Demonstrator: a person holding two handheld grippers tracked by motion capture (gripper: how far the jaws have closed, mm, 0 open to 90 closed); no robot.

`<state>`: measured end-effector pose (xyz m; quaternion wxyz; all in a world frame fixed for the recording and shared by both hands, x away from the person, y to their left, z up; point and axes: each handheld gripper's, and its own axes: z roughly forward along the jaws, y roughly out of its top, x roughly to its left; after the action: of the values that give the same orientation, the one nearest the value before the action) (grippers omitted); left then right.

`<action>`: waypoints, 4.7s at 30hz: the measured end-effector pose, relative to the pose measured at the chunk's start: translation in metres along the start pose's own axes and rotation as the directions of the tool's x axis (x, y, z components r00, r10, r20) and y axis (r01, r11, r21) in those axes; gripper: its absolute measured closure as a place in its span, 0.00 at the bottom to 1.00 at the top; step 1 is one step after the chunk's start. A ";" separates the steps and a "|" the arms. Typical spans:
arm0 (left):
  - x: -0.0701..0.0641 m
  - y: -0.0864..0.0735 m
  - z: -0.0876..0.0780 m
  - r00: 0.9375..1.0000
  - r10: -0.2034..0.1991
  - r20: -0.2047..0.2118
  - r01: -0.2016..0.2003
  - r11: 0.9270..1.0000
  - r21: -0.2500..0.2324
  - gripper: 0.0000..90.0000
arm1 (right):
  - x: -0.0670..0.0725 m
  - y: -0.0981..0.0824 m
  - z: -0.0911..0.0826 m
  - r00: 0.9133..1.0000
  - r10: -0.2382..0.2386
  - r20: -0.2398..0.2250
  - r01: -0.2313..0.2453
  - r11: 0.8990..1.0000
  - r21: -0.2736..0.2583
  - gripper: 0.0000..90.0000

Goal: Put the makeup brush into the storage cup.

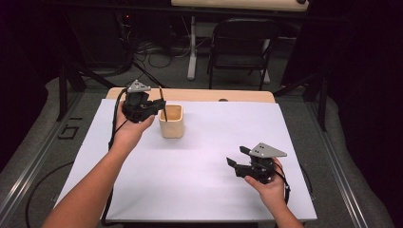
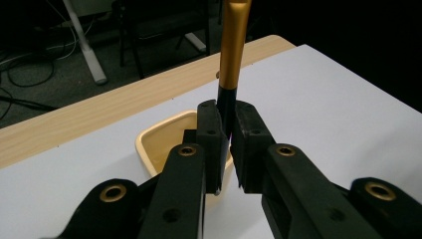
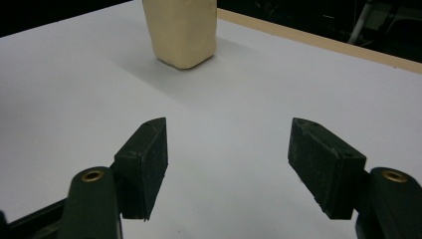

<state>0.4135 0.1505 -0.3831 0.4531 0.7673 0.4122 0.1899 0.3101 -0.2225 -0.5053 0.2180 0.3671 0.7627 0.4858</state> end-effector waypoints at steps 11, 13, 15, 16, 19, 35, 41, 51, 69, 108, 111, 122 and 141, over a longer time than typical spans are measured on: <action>0.007 0.008 0.005 1.000 0.000 -0.017 0.000 1.000 -0.008 0.92 | 0.000 -0.013 -0.008 1.000 0.006 0.021 -0.007 1.000 0.023 0.35; 0.007 0.010 0.006 1.000 -0.006 -0.020 0.005 1.000 -0.012 0.92 | 0.000 -0.014 -0.008 1.000 0.011 0.021 -0.011 1.000 0.020 0.35; 0.008 0.012 0.008 1.000 -0.004 -0.022 0.004 1.000 -0.010 0.92 | 0.000 -0.014 -0.008 1.000 0.009 0.022 -0.010 1.000 0.019 0.35; 0.009 0.012 0.008 1.000 -0.007 -0.023 0.007 1.000 -0.013 0.92 | 0.001 -0.014 -0.008 1.000 0.009 0.022 -0.010 1.000 0.017 0.35; 0.010 0.015 0.011 1.000 -0.013 -0.026 0.012 1.000 -0.014 0.92 | 0.001 -0.014 -0.008 1.000 0.008 0.025 -0.009 1.000 0.012 0.35; 0.017 0.017 0.026 0.998 -0.039 -0.055 0.039 0.999 -0.008 0.92 | -0.001 -0.017 -0.008 0.999 0.006 0.035 -0.006 1.000 0.010 0.35; 0.019 0.015 0.031 0.997 -0.042 -0.062 0.042 0.999 -0.004 0.92 | -0.002 -0.018 -0.008 0.999 0.004 0.033 -0.004 1.000 0.010 0.35; 0.015 0.013 0.043 0.998 -0.035 -0.060 0.036 0.999 0.016 0.92 | -0.001 -0.019 -0.007 1.000 0.003 0.028 -0.004 1.000 0.016 0.35; 0.014 -0.002 0.067 0.997 -0.039 -0.071 0.044 0.996 0.075 0.92 | -0.002 -0.021 -0.006 1.000 0.001 0.031 -0.002 1.000 0.018 0.35; 0.023 -0.027 0.085 0.996 -0.048 -0.078 0.061 0.983 0.176 0.92 | -0.001 -0.022 -0.004 1.000 0.003 0.019 -0.004 0.999 0.033 0.36; 0.023 -0.027 0.087 0.996 -0.045 -0.078 0.058 0.983 0.174 0.92 | -0.001 -0.022 -0.004 1.000 0.005 0.019 -0.006 0.999 0.033 0.36; 0.022 -0.028 0.087 0.996 -0.043 -0.076 0.056 0.982 0.178 0.92 | -0.001 -0.023 -0.004 1.000 0.005 0.018 -0.005 1.000 0.027 0.36; 0.031 -0.038 0.060 0.998 -0.008 -0.060 0.012 0.998 0.066 0.34 | -0.001 -0.023 -0.004 1.000 0.004 0.023 -0.005 1.000 0.026 0.36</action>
<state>0.4540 0.1522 -0.4494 0.4158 0.7739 0.4355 0.1964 0.3000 -0.2311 -0.5239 0.2209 0.3772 0.7656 0.4720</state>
